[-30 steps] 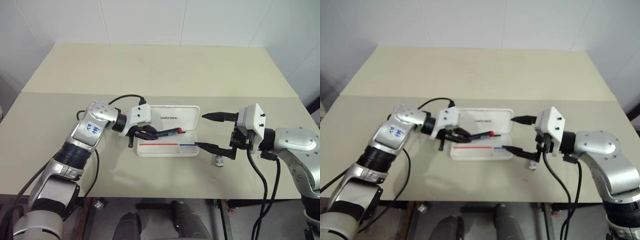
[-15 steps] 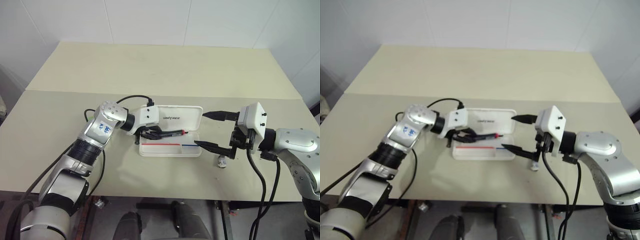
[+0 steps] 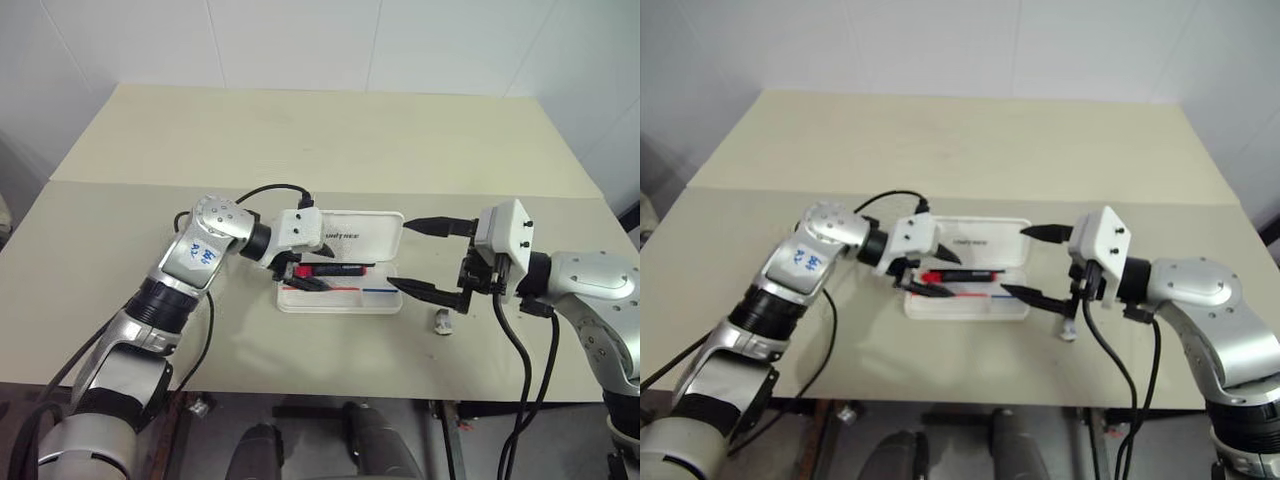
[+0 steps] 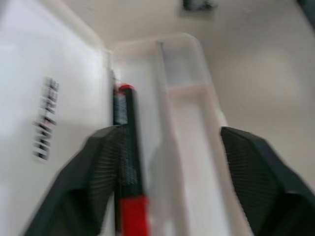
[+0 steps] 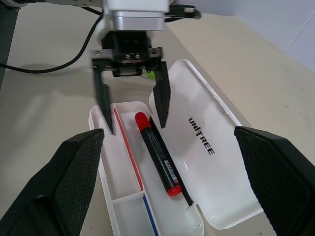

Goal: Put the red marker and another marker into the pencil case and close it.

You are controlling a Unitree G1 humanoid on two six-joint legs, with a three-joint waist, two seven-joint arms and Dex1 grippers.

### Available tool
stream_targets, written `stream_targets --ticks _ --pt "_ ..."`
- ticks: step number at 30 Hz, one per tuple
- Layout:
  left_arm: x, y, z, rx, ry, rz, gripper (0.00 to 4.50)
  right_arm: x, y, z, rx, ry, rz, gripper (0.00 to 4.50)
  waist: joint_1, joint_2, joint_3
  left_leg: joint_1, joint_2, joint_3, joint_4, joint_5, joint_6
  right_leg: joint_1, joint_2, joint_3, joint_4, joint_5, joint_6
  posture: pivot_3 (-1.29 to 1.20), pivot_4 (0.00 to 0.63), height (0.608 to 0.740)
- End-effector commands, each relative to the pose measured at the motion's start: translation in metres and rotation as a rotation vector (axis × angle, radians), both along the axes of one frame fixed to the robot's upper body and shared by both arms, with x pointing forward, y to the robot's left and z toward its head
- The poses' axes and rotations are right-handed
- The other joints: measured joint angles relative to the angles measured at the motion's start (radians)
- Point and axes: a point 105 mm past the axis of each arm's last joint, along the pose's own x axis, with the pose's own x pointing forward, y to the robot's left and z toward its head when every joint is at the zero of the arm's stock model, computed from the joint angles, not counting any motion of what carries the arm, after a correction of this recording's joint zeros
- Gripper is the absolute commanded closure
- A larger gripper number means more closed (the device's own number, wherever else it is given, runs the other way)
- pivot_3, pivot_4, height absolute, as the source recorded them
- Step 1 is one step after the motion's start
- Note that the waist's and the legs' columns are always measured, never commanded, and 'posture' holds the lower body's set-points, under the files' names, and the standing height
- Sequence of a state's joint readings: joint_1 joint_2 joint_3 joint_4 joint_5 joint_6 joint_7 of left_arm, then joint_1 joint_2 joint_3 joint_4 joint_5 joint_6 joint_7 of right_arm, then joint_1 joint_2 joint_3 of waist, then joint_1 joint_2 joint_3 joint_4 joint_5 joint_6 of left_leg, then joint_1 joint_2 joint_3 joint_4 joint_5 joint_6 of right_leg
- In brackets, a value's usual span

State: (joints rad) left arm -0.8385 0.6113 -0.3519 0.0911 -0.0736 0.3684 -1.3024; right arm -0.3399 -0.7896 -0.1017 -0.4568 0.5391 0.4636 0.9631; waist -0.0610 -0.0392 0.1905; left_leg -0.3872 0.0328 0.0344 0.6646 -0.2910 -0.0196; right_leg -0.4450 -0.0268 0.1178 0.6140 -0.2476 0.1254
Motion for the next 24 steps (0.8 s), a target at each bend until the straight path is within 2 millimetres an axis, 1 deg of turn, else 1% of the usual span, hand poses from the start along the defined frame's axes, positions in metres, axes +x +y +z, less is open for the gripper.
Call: stream_targets --ticks 1,2,4,6,9,12,14,19,21,24 --pt "-0.006 0.015 0.022 -0.001 -0.058 0.001 0.03 0.0 0.006 0.008 0.015 -0.034 0.041 0.0 0.002 0.0 0.0 0.0 0.0 0.0 0.0 0.0 0.0 0.0 0.0 0.0 0.0 0.0 0.0 0.0 0.15 0.74" --pt "-0.009 0.02 0.028 -0.012 -0.041 0.014 0.03 0.001 0.007 0.008 0.017 -0.034 0.05 0.0 0.003 0.0 0.0 0.0 0.0 0.0 0.0 0.0 0.0 0.0 0.0 0.0 0.001 0.0 0.0 0.0 0.15 0.74" --pt "-0.022 0.035 0.038 -0.013 -0.016 -0.006 0.03 0.003 0.01 0.01 0.019 -0.037 0.069 0.0 0.002 0.0 0.0 0.0 0.0 0.0 0.001 0.0 0.0 0.0 0.0 0.0 0.001 0.0 0.0 0.0 0.15 0.74" --pt "-0.029 0.049 0.041 0.0 0.003 -0.002 0.03 0.005 0.012 0.011 0.019 -0.042 0.083 0.0 -0.001 0.0 0.0 0.0 0.0 0.0 0.001 0.0 0.0 0.0 0.0 0.0 0.001 0.0 0.0 0.0 0.15 0.74" --pt "-0.027 0.073 0.045 0.024 -0.013 0.07 0.03 0.007 0.015 0.014 0.023 -0.052 0.106 0.0 0.002 0.0 0.0 0.0 0.0 0.0 0.0 0.0 0.0 0.0 0.0 -0.001 0.001 -0.001 -0.001 0.0 0.15 0.74" --pt "-0.026 0.107 0.043 0.104 0.025 0.166 0.03 0.008 0.02 0.019 0.033 -0.062 0.13 0.0 0.001 0.0 0.0 0.0 0.0 0.0 0.001 0.0 0.0 0.0 0.0 -0.001 0.001 -0.001 -0.001 0.0 0.15 0.74" --pt "-0.019 0.129 0.042 0.169 -0.007 0.234 0.03 0.009 0.023 0.024 0.042 -0.072 0.144 0.0 0.0 0.0 0.0 0.0 0.0 0.0 0.001 0.0 0.0 0.0 0.0 -0.001 0.001 -0.001 -0.002 0.0 0.15 0.74" --pt "0.013 0.18 0.039 0.291 -0.133 0.402 0.03 0.009 0.029 0.03 0.048 -0.085 0.173 0.0 0.004 0.0 0.0 0.001 0.0 0.0 0.001 0.0 0.0 0.0 0.0 -0.002 0.002 -0.002 -0.003 0.0 0.15 0.74" --pt "0.022 0.194 0.034 0.339 -0.162 0.426 0.03 0.009 0.03 0.03 0.048 -0.087 0.178 0.0 0.007 0.0 0.0 0.0 0.0 0.0 0.001 0.0 0.0 0.0 0.0 -0.002 0.002 -0.002 -0.003 0.0 0.15 0.74" --pt "0.031 0.203 0.029 0.351 -0.175 0.435 0.03 0.009 0.032 0.032 0.048 -0.092 0.183 0.0 0.009 0.0 0.0 0.0 0.0 0.0 0.0 0.0 0.0 0.0 -0.001 -0.002 0.0 -0.002 -0.003 0.0 0.15 0.74"
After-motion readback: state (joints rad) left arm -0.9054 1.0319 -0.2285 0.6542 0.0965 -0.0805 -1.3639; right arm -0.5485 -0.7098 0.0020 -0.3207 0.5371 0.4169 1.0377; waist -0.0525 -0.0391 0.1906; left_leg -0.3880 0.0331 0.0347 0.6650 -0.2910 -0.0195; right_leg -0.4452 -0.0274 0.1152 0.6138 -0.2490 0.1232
